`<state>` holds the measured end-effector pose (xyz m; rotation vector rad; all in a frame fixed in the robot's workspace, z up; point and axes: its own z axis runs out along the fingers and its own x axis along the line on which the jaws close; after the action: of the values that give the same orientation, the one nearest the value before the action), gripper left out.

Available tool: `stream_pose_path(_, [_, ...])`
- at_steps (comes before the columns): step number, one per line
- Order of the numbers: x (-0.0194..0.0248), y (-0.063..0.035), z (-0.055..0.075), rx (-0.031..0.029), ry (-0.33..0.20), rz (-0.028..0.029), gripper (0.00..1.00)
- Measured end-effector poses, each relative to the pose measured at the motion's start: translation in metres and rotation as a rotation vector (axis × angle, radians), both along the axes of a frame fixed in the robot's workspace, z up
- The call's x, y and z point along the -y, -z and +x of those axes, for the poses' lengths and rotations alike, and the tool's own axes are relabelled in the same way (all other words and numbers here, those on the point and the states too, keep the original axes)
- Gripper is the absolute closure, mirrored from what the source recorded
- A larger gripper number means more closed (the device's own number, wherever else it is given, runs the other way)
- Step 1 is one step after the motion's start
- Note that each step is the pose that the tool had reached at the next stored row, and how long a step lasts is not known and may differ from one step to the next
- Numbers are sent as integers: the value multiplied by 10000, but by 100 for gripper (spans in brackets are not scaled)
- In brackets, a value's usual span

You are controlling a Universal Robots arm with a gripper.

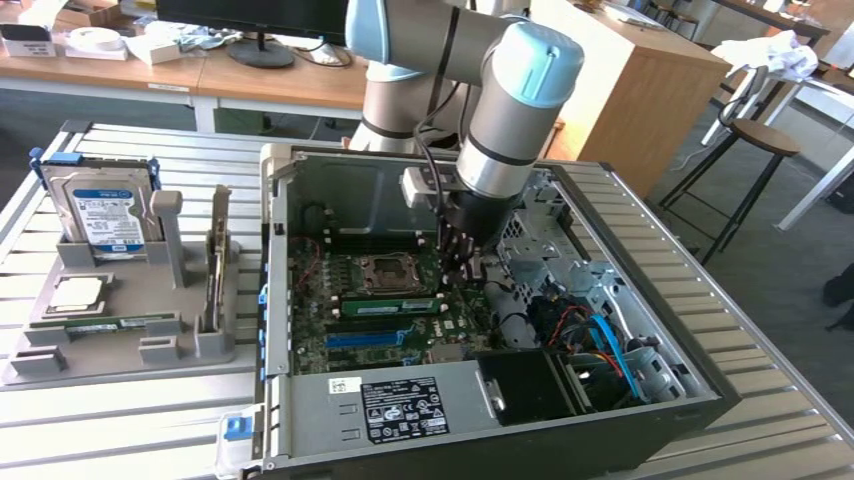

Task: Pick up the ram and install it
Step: 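Press down the ram until it locks into place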

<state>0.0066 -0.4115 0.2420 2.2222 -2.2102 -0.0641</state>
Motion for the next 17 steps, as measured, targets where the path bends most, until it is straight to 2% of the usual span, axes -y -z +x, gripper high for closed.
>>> stream_pose_path(17, [0, 64, 1, 0, 1, 1, 90])
